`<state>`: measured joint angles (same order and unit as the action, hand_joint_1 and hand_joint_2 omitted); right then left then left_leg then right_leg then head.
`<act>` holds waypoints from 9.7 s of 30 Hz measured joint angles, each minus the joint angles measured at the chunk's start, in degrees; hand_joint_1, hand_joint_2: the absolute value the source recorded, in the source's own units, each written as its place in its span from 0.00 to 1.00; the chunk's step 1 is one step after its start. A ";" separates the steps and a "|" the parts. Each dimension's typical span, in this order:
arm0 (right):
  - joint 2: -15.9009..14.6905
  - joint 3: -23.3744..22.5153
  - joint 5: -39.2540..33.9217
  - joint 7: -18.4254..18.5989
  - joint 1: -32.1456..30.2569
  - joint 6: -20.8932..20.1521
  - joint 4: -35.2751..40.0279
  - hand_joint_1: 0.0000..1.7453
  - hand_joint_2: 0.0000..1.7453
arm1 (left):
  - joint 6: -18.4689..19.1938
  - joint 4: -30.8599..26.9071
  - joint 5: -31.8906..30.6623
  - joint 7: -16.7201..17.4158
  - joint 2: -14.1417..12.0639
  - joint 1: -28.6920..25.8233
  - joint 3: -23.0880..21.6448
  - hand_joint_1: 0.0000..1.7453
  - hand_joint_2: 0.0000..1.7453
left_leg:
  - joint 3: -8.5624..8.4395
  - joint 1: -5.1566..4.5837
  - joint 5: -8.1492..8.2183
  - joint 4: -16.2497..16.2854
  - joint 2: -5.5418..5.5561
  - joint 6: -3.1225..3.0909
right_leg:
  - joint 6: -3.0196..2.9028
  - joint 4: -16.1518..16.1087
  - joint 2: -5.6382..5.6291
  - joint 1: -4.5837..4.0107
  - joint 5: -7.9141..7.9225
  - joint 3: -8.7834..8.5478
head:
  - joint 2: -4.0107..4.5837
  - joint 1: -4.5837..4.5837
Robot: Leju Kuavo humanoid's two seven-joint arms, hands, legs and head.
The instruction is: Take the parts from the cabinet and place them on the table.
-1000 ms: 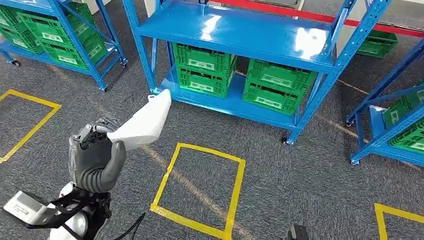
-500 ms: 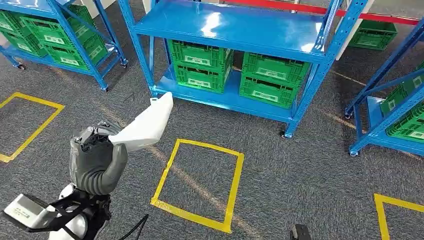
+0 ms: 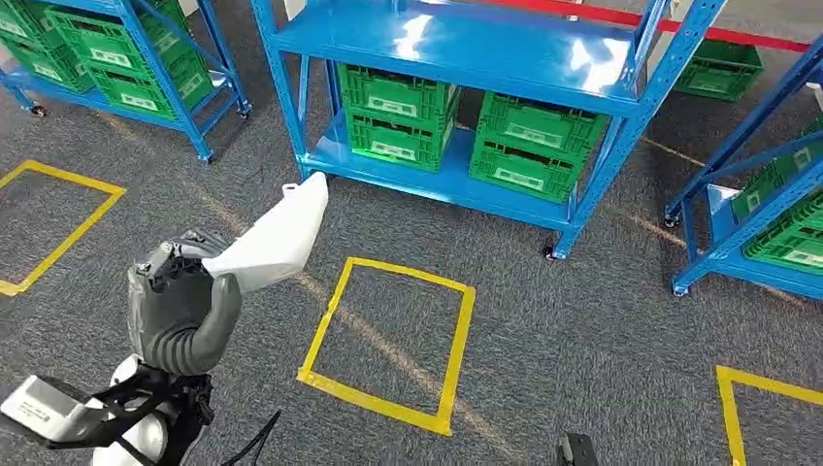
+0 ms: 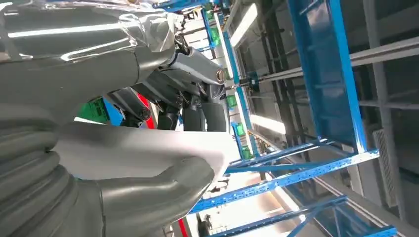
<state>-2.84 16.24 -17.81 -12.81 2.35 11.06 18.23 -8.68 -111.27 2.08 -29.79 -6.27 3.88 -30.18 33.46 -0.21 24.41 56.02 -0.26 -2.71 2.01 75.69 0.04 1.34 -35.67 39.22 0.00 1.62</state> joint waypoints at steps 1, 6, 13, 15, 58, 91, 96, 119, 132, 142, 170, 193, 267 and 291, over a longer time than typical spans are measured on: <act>0.00 0.11 0.02 0.00 0.01 0.00 0.00 0.00 0.00 | -0.09 0.00 -0.07 0.02 0.00 -0.02 0.00 1.00 1.00 | 0.77 0.00 -0.48 0.18 -0.01 0.08 | 0.71 -1.28 0.01 0.01 1.41 -1.46 | 0.00 -0.02; -0.15 0.31 0.02 0.00 0.37 0.00 0.02 0.00 0.00 | -0.26 -0.15 -0.22 0.07 0.02 -0.10 0.00 1.00 1.00 | 3.46 -0.23 -2.50 1.41 0.05 1.30 | 0.10 -19.89 -0.19 -0.42 4.39 -13.11 | 0.00 0.18; -0.04 0.68 0.02 0.07 0.33 0.00 0.04 0.00 0.00 | -0.37 -0.37 -0.37 0.15 -0.07 -0.25 0.07 1.00 1.00 | 7.56 0.55 7.30 12.04 0.30 3.74 | -2.82 -19.66 0.25 -0.19 8.15 -9.09 | 0.00 0.28; -0.04 0.70 0.02 0.07 0.30 0.00 0.04 0.00 0.00 | -0.39 -0.37 -0.37 0.15 -0.11 -0.28 0.07 1.00 1.00 | 8.54 0.78 9.21 19.50 0.30 4.01 | -2.73 -19.44 0.28 -0.33 9.43 -7.34 | 0.00 0.33; -0.24 3.61 0.50 0.94 -0.20 -0.46 0.55 0.00 0.00 | -2.17 -1.60 -0.90 0.44 -0.24 -1.22 0.13 1.00 1.00 | -3.35 0.47 1.78 -1.34 0.22 0.28 | -1.16 -12.73 0.11 -0.33 5.43 -4.18 | 0.00 -0.53; -0.61 5.38 0.20 1.35 0.26 -0.46 0.57 0.00 0.00 | -3.56 -3.06 2.11 -0.37 0.22 -3.44 3.49 1.00 1.00 | -1.76 0.35 1.06 -0.67 0.49 0.22 | -1.36 -5.49 0.59 -0.44 2.34 -1.10 | 0.00 -0.42; -0.81 5.38 -0.20 1.14 -0.09 -0.44 0.55 0.00 0.00 | -3.89 -3.04 4.61 0.13 0.57 -4.78 5.75 1.00 1.00 | -1.31 0.29 1.13 0.27 2.37 0.45 | 0.70 -13.64 -0.02 -0.19 6.82 -5.53 | 0.00 -0.42; -0.48 5.40 -1.11 0.98 0.06 0.20 0.77 0.00 0.00 | -4.37 -1.62 7.52 4.50 2.03 -5.10 9.64 1.00 1.00 | -1.24 0.46 0.97 -0.21 -0.21 0.49 | -0.90 -16.73 1.52 -0.50 7.08 -6.11 | 0.00 -0.17; -0.90 5.40 -1.88 1.01 -0.11 0.20 0.76 0.00 0.00 | -4.16 -0.72 8.92 5.64 3.02 -4.98 9.79 1.00 1.00 | -0.05 0.16 0.48 0.52 3.72 1.75 | -1.52 -19.23 -0.87 -0.97 8.51 -7.86 | 0.00 -0.22; -0.66 5.40 -2.23 0.96 -0.20 0.33 0.81 0.00 0.00 | -4.02 0.35 9.51 6.25 3.17 -4.42 10.01 1.00 1.00 | 4.43 1.04 3.02 9.92 -0.01 3.55 | -2.47 -19.63 1.63 -0.29 8.94 -8.10 | 0.00 0.20; -1.03 5.46 -3.93 0.33 -0.60 1.14 0.83 0.00 0.00 | -3.24 2.54 11.71 7.02 3.08 -2.89 7.89 1.00 1.00 | 9.67 0.88 8.64 19.91 0.52 3.60 | -2.86 -19.93 1.22 -0.48 9.01 -8.14 | 0.00 0.28; -1.25 5.51 -3.98 0.15 -0.83 1.14 0.81 0.00 0.00 | -3.17 2.82 11.71 7.04 3.06 -2.63 7.50 1.00 1.00 | 0.02 0.19 0.25 0.33 4.68 1.80 | -1.67 -19.26 -1.07 -1.00 8.87 -7.53 | 0.00 -0.22; -1.55 8.26 -5.01 0.28 -0.79 1.38 0.98 0.00 0.00 | -5.25 1.38 11.12 6.53 2.73 -2.98 7.37 1.00 1.00 | 0.65 -0.20 1.45 1.83 -4.86 2.06 | -3.27 -18.29 4.51 -1.36 8.16 -7.74 | 0.00 -0.48; -1.70 8.26 -5.31 0.11 -0.96 1.40 1.09 0.00 0.00 | -5.66 0.98 11.04 6.62 2.56 -2.71 6.62 1.00 1.00 | 7.42 1.04 7.27 14.99 0.67 3.68 | -2.39 -17.73 0.52 0.04 8.85 -6.62 | 0.00 -0.63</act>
<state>-4.55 24.50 -23.12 -12.70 1.38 12.46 19.32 -14.34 -110.29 13.11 -23.17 -3.71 1.18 -23.56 40.88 0.83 31.69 71.01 0.41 0.97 -0.38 57.95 0.56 1.38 -26.82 32.60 0.00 0.98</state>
